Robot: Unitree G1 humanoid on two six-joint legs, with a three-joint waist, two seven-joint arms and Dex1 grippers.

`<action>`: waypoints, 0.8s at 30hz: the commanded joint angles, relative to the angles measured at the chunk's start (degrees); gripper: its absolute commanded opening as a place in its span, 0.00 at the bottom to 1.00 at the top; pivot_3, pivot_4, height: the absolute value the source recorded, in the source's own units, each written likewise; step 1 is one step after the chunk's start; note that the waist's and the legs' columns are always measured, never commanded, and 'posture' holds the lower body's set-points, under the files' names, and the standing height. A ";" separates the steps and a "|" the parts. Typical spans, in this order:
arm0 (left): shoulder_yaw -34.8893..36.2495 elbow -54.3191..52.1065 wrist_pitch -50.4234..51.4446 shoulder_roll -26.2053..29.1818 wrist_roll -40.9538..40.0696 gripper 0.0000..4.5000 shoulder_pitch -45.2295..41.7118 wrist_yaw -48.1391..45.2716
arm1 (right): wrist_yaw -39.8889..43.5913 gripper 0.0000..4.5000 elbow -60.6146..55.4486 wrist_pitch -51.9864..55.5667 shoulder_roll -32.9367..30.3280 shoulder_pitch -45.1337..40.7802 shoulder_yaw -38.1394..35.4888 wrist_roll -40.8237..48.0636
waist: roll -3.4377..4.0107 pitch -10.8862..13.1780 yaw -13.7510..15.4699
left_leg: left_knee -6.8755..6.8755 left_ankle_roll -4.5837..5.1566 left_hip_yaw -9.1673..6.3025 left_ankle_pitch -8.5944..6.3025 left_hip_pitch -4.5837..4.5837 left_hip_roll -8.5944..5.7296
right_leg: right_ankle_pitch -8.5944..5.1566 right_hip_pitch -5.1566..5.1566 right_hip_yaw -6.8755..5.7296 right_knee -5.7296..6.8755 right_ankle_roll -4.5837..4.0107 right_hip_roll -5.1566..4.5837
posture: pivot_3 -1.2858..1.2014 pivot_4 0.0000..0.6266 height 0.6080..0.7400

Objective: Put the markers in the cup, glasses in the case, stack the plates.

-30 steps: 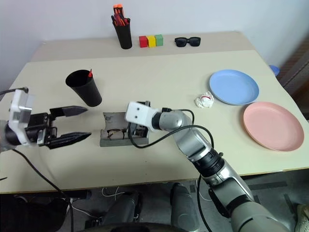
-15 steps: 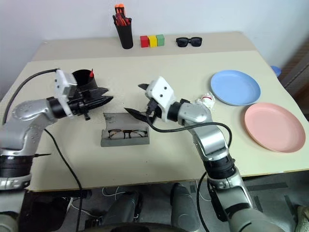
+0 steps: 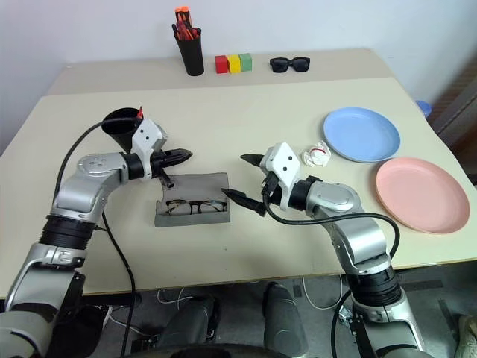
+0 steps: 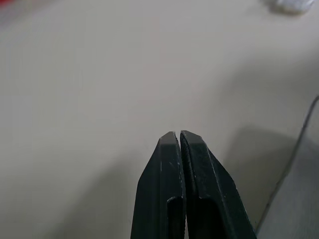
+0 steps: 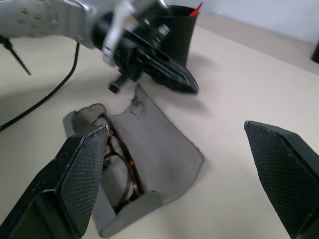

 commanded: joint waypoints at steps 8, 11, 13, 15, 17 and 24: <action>-0.16 -10.11 20.60 3.82 -7.36 0.01 -1.40 -7.23 | -0.90 1.00 -0.82 -3.62 -0.49 -1.10 1.60 -0.84 | 0.00 0.00 -0.25 | 0.00 0.00 -0.02 0.00 0.00 0.00 | 0.00 -0.02 0.00 0.02 0.00 0.00 | 0.52 0.24 1.00; -0.33 -13.39 23.86 4.61 -8.22 0.01 0.71 -6.77 | -1.07 1.00 -0.49 -4.05 -0.59 -1.21 1.59 -0.92 | 0.00 0.00 -0.17 | 0.00 0.00 -0.02 0.00 0.02 0.00 | -0.01 -0.01 0.00 0.03 0.00 0.00 | 0.52 0.24 1.00; -0.56 -15.87 25.20 5.06 -8.98 0.01 2.35 -6.85 | -1.20 1.00 -0.03 -4.45 -0.48 -1.54 1.67 -1.12 | 0.01 -0.01 -0.12 | 0.00 0.00 -0.03 0.00 0.02 0.00 | -0.01 0.00 0.00 0.02 0.00 0.00 | 0.52 0.24 1.00; -0.83 -18.54 26.11 5.99 -9.49 0.01 3.61 -7.03 | -1.20 1.00 0.33 -4.89 -0.50 -1.77 1.92 -1.43 | 0.00 -0.01 -0.08 | 0.00 0.00 -0.03 0.00 0.04 0.00 | -0.01 0.02 0.00 0.02 0.00 0.00 | 0.52 0.24 1.00; -0.48 -20.85 27.54 6.69 -10.69 0.01 4.51 -7.08 | -1.06 1.00 0.61 -5.34 -0.69 -1.83 2.14 -1.66 | 0.00 -0.01 0.00 | 0.00 0.00 -0.03 0.00 0.06 0.00 | -0.01 0.04 0.00 0.02 0.00 0.00 | 0.52 0.24 1.00; 0.97 -23.09 28.58 7.81 -11.92 0.01 6.26 -5.47 | -0.93 1.00 1.33 -6.43 -0.85 -2.03 2.59 -2.51 | 0.00 -0.01 -0.38 | 0.03 -0.01 -0.05 0.00 0.07 0.00 | -0.01 0.07 0.00 0.03 -0.01 0.00 | 0.52 0.24 1.00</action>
